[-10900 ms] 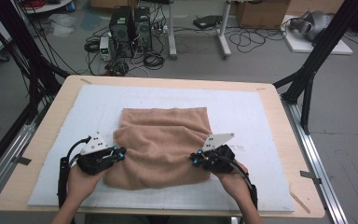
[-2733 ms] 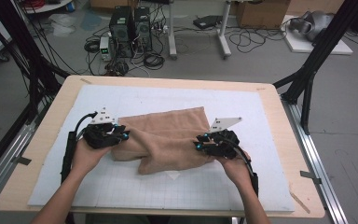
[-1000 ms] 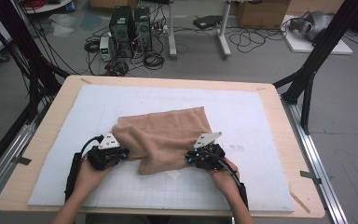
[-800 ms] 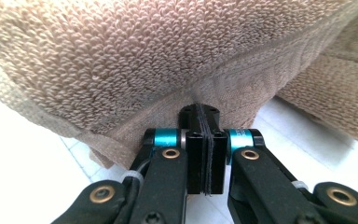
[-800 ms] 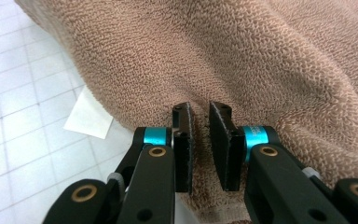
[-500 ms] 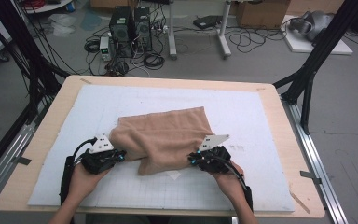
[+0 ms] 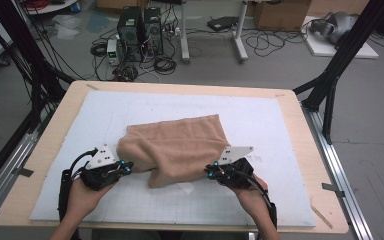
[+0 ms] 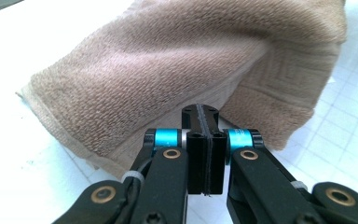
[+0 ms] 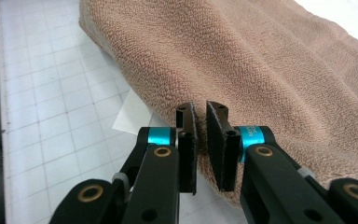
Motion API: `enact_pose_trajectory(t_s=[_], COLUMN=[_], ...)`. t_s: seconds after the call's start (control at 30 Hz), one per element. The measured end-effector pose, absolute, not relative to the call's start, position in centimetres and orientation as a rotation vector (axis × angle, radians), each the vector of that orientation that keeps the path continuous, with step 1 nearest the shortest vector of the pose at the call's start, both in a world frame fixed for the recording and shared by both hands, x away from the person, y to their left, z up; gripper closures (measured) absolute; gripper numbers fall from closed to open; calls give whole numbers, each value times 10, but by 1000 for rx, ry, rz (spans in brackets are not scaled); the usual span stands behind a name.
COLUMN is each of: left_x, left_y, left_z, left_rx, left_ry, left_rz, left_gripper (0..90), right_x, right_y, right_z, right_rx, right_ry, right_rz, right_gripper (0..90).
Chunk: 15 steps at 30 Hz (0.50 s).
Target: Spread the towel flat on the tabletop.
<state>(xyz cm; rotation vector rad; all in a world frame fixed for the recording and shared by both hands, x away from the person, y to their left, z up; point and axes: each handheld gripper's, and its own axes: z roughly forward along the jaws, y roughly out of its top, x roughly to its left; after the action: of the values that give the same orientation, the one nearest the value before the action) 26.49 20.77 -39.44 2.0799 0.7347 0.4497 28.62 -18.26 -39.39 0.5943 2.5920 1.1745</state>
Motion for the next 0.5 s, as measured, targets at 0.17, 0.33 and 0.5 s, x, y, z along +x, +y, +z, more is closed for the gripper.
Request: enact_pose_trajectory(t_s=[0.17,0.33,0.5], left_x=[254,247,254], left_y=[208,212,214], left_z=[-387,-382,-383], left_rx=[2072,2068,2057], left_ry=[716,708,732], left_rz=[457,462,460], left_gripper=[896,896,896], right_x=[280,273,276], right_y=[-183,-185,-188], right_z=[-388,-381,-383], right_rx=[572,559,577], right_ry=[2583,2570,2577], right_rz=[1187,1205,1188], right_gripper=[832,834,834])
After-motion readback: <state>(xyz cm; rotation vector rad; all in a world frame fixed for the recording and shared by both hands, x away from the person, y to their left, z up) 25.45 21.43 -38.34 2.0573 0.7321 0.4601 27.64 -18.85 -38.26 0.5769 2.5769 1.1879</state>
